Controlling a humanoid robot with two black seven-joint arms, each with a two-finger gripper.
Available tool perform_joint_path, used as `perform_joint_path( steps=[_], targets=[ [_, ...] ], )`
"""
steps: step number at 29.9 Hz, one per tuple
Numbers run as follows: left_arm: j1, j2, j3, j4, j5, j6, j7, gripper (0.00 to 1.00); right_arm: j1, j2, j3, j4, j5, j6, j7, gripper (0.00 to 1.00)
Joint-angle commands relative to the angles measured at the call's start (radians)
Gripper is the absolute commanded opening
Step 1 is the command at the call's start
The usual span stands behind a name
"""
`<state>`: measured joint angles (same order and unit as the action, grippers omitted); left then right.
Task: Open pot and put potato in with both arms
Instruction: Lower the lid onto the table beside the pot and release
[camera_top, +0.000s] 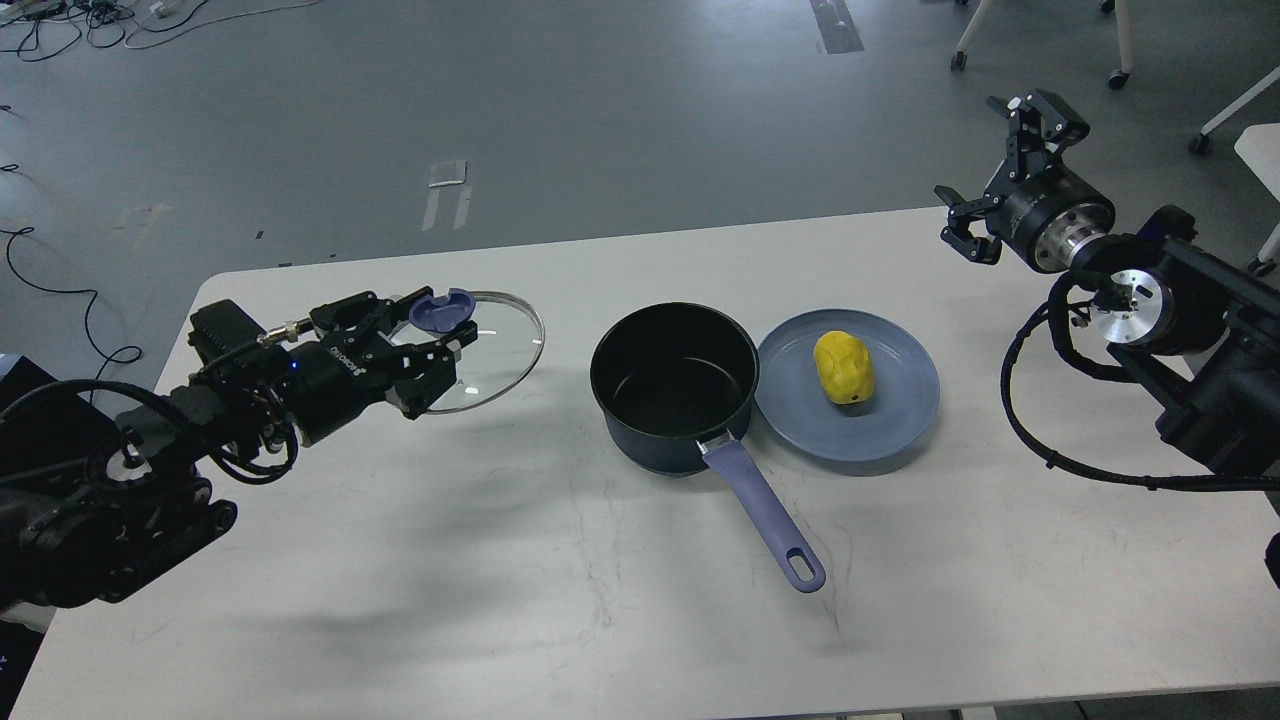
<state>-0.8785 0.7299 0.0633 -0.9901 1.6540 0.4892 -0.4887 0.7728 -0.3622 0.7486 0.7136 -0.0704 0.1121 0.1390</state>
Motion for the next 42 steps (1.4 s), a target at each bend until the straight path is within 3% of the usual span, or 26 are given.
perform_joint_path(
  steps=[1, 13, 20, 30, 32, 37, 42],
  targets=[
    [0.038, 0.009, 0.0, 0.011, 0.0, -0.001, 0.0, 0.63, 0.005, -0.001, 0.0, 0.0, 0.0, -0.003, -0.001, 1.0],
    [0.098, 0.02, 0.0, 0.03, -0.007, -0.001, 0.0, 0.63, 0.006, -0.001, -0.018, 0.0, 0.0, -0.015, -0.001, 1.0],
    [0.128, -0.035, -0.007, 0.146, -0.014, -0.001, 0.0, 0.63, 0.005, -0.006, -0.02, 0.0, 0.0, -0.014, -0.001, 1.0],
    [0.161, -0.05, -0.007, 0.148, -0.014, -0.001, 0.0, 0.65, 0.0, -0.023, -0.023, -0.002, 0.0, -0.012, -0.001, 1.0],
    [0.162, -0.056, -0.007, 0.148, -0.014, -0.001, 0.0, 0.7, -0.001, -0.023, -0.023, -0.002, 0.0, -0.011, -0.001, 1.0],
    [0.173, -0.061, -0.007, 0.149, -0.014, -0.001, 0.0, 0.71, -0.006, -0.023, -0.037, -0.002, 0.0, -0.012, -0.001, 1.0],
    [0.17, -0.072, -0.008, 0.149, -0.014, -0.001, 0.0, 0.83, -0.006, -0.035, -0.052, -0.002, 0.0, -0.012, 0.001, 1.0]
  ],
)
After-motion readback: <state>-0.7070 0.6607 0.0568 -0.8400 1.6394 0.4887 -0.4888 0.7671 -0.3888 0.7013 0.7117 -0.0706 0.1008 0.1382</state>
